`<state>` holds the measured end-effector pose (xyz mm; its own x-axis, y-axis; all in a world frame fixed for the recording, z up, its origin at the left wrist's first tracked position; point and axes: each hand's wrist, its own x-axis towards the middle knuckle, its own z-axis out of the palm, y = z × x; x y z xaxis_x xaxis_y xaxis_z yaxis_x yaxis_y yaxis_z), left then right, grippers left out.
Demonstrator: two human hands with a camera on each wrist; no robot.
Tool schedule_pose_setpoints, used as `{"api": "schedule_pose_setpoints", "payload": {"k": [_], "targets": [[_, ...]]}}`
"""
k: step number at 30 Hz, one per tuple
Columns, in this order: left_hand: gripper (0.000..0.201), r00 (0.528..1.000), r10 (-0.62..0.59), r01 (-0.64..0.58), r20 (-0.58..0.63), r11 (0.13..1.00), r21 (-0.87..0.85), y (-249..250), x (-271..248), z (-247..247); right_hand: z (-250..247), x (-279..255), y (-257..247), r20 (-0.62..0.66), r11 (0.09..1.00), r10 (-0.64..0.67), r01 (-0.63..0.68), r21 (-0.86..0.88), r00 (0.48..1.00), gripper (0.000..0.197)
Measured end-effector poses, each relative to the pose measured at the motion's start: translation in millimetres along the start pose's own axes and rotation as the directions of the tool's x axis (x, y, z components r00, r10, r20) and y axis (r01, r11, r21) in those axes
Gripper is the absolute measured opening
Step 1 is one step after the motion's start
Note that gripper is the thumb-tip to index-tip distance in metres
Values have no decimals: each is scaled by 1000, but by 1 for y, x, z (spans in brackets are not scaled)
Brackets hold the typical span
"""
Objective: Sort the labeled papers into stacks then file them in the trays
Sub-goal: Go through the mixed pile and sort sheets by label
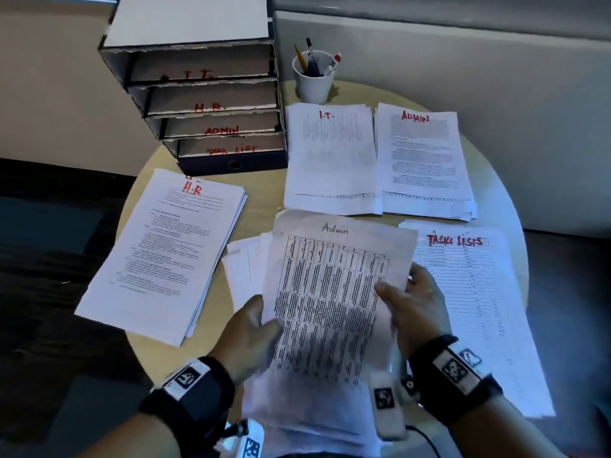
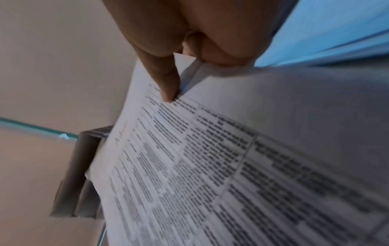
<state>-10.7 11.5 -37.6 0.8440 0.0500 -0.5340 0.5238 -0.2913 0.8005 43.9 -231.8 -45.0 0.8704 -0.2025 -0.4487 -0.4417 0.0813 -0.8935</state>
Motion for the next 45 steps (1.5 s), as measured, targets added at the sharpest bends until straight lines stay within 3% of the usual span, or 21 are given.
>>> {"api": "schedule_pose_setpoints", "payload": {"k": [2,4,5,6,8,9,12,13,15,17,19,20,21,23,24,26,28,31,34,39,45], "targets": [[33,999,3,0,-49,997,80,4,-3,-1,7,0,-9,-21,1000,0,0,-10,1000,65],[32,996,64,-52,-61,981,186,14,-1,-12,9,-7,-28,-90,892,-265,209,-400,960,84],[29,984,159,-123,-76,928,352,20,0,-18,11,-15,-42,-11,728,-490,402,-556,872,84],[23,961,267,-190,-71,825,532,31,-2,-23,16,-26,-55,152,486,-683,599,-637,715,77],[17,860,510,-345,16,559,754,66,-10,-29,33,-45,-82,484,54,-753,775,-629,445,59],[20,811,574,-421,113,437,795,84,-15,-30,43,-55,-94,608,-85,-676,776,-625,417,53],[26,702,660,-484,268,167,859,126,-27,-30,70,-69,-121,711,-238,-370,679,-695,598,23],[18,677,685,-486,269,142,863,136,-26,-34,69,-65,-128,690,-189,-314,670,-718,651,8],[2,654,738,-414,165,167,895,151,-25,-54,59,-55,-136,621,-63,-251,627,-776,743,15],[29,638,767,-252,-68,291,923,146,-21,-85,38,-43,-139,517,140,-253,560,-817,817,19],[72,597,702,-97,-388,543,834,128,-16,-120,17,-36,-139,412,449,-278,497,-742,868,16],[88,622,597,-83,-507,694,715,118,-16,-131,10,-34,-138,368,597,-293,470,-650,882,17],[101,708,445,-120,-548,841,527,112,-16,-134,6,-35,-138,340,716,-302,447,-536,891,15],[108,929,211,-231,-304,972,-30,107,-18,-121,7,-39,-142,341,845,-317,427,-321,885,11],[98,971,207,-232,-122,940,-250,109,-20,-110,9,-42,-144,352,870,-330,427,-247,876,13],[65,937,350,-323,-1,863,-388,120,-19,-91,16,-48,-146,335,868,-380,458,-194,862,14],[35,890,440,-452,-118,825,-340,136,-20,-77,20,-51,-145,264,870,-410,461,-174,873,13],[27,809,516,-576,-282,790,-209,141,-22,-63,27,-60,-138,191,884,-455,467,-20,870,15],[25,777,538,-602,-328,787,-135,127,-26,-54,31,-65,-123,122,888,-459,457,49,880,14],[57,896,333,-410,-295,876,-254,84,-10,-44,20,-55,-84,112,919,-385,392,-44,916,27],[40,948,264,-307,-179,906,-290,71,18,-28,20,-50,-72,107,962,-270,264,65,957,25]]}}
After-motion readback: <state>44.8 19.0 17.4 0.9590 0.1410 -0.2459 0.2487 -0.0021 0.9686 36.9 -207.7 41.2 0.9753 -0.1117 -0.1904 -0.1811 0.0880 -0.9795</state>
